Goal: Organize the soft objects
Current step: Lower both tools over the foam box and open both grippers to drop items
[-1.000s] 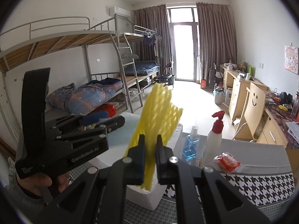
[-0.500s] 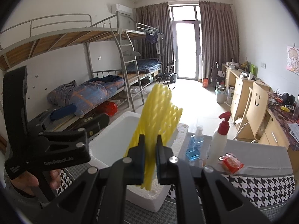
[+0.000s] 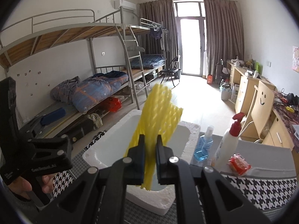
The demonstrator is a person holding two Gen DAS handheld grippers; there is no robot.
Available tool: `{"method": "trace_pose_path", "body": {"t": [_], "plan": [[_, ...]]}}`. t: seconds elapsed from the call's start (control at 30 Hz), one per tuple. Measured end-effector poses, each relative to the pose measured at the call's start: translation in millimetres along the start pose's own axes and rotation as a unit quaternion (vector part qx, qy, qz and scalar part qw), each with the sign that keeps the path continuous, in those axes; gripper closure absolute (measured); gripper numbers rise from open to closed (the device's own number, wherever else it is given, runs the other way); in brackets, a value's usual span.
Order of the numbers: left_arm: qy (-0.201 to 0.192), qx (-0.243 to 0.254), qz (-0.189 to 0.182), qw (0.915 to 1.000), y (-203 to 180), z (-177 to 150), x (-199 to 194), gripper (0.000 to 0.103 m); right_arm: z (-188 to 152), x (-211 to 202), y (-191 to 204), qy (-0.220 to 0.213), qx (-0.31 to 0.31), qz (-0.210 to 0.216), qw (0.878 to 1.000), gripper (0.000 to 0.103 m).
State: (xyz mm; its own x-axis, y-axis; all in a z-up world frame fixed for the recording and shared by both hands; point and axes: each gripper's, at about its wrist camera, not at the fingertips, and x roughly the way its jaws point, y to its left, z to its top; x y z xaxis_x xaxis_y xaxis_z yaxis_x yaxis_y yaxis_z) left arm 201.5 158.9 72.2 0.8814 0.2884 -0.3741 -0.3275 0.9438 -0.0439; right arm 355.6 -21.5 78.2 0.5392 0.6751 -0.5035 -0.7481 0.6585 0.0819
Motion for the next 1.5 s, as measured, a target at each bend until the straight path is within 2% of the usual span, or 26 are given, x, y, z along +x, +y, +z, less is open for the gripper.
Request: {"method": "trace_pose_path", "body": {"t": [0.6, 0.67, 0.8, 0.93, 1.2, 1.27, 1.33, 1.5], "plan": [[0.008, -0.006, 0.006, 0.9999, 13, -13, -2, 0.001, 4, 29, -8, 0.035, 0.003, 0.007, 0.999, 0.090], [0.008, -0.008, 0.005, 0.9999, 14, -13, -3, 0.001, 4, 33, -5, 0.036, 0.003, 0.002, 0.999, 0.088], [0.008, -0.007, 0.006, 0.9999, 14, -14, -3, 0.001, 4, 37, -2, 0.040, 0.004, 0.012, 0.999, 0.061], [0.008, -0.007, 0.006, 0.9999, 13, -13, -3, 0.001, 3, 34, 0, 0.039, 0.006, 0.010, 0.999, 0.045], [0.006, -0.004, -0.001, 1.0000, 11, -17, -7, 0.001, 3, 22, 1, 0.029, 0.010, 0.008, 0.999, 0.042], [0.005, -0.005, -0.003, 1.0000, 9, -17, -9, 0.001, 2, 17, 3, 0.022, 0.006, 0.008, 1.000, 0.037], [0.004, -0.006, -0.005, 1.0000, 10, -16, -10, 0.001, 1, 10, 4, 0.009, 0.007, 0.003, 1.000, 0.026], [-0.003, -0.005, -0.008, 1.0000, 7, -14, -18, 0.001, 2, -1, -1, -0.010, 0.013, -0.014, 1.000, 0.017]]}}
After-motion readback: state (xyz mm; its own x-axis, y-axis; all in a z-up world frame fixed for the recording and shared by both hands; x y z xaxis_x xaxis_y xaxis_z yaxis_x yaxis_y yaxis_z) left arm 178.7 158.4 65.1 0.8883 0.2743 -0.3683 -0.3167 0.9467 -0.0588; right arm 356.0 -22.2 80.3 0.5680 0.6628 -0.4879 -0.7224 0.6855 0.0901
